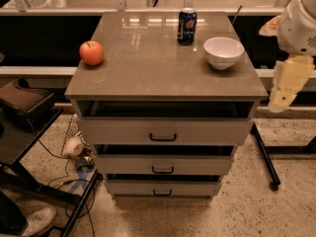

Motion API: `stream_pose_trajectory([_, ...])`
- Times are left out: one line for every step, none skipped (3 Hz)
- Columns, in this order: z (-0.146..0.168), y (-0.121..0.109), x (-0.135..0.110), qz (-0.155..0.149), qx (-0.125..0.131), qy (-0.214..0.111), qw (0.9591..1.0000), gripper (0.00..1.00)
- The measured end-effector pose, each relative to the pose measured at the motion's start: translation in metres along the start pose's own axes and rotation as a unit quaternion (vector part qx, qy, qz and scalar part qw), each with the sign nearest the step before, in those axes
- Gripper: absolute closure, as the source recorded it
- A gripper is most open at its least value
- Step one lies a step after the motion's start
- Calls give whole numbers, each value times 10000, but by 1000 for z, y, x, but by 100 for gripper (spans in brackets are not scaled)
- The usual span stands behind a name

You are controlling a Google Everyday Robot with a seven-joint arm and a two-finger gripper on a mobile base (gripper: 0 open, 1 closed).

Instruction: Move white bowl near apple

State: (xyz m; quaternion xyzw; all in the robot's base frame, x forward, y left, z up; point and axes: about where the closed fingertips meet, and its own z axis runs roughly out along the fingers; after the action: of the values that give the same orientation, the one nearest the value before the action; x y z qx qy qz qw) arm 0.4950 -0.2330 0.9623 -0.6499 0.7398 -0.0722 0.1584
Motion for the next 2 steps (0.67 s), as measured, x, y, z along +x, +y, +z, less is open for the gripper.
stream_pose_trajectory([28,-44,-5,-296,39,70,9995,0])
stream_pose_trajectory([28,-44,-5,-297,39,70,9995,0])
